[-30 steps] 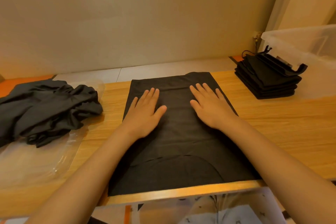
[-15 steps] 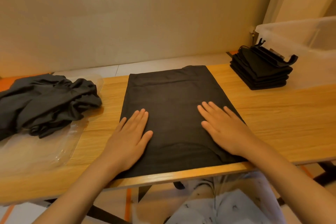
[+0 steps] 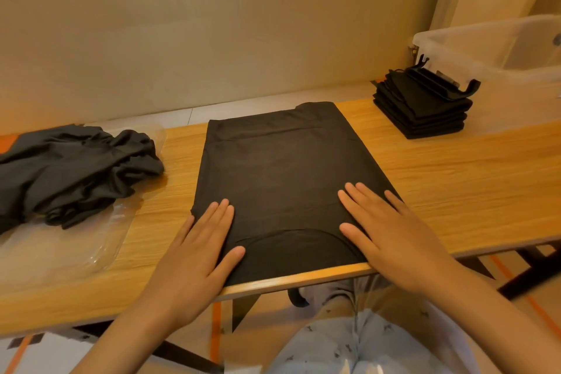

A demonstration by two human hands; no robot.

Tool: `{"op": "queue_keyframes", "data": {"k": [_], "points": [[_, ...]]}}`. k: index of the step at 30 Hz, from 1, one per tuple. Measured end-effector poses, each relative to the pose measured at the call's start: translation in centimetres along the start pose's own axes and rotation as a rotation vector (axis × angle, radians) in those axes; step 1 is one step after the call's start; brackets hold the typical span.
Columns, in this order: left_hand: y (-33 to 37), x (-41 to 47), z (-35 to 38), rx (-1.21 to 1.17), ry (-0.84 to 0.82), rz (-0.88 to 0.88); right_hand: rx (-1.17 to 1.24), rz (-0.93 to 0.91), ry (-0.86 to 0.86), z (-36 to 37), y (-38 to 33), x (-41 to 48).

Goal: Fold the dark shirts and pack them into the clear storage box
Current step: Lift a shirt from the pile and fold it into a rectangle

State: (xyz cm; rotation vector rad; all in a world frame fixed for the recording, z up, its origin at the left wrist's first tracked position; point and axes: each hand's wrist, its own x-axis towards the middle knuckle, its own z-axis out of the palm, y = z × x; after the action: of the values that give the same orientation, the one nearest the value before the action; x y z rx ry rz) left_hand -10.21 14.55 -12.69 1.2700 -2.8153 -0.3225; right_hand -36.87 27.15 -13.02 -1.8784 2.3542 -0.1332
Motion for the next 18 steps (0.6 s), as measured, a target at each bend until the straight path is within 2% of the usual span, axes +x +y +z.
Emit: {"op": "queue_keyframes", "data": {"k": [6, 9, 13, 18], "points": [[0.6, -0.4, -1.1, -0.059, -0.114, -0.006, 0.018, -0.039, -0.078, -1.1, 0.2, -0.3], [1.4, 1.3, -2.6, -0.071, -0.050, 0.025, 0.085, -0.027, -0.036, -3.2, -0.1, 1.2], [2.3, 8.0, -3.7, 0.011, 0.028, 0.051, 0.083, -0.118, 0.051, -4.7, -1.0, 7.1], [2.7, 17.6, -2.6, 0.030, -0.003, 0.106, 0.033, -0.228, 0.056, -3.3, -3.2, 16.8]]}}
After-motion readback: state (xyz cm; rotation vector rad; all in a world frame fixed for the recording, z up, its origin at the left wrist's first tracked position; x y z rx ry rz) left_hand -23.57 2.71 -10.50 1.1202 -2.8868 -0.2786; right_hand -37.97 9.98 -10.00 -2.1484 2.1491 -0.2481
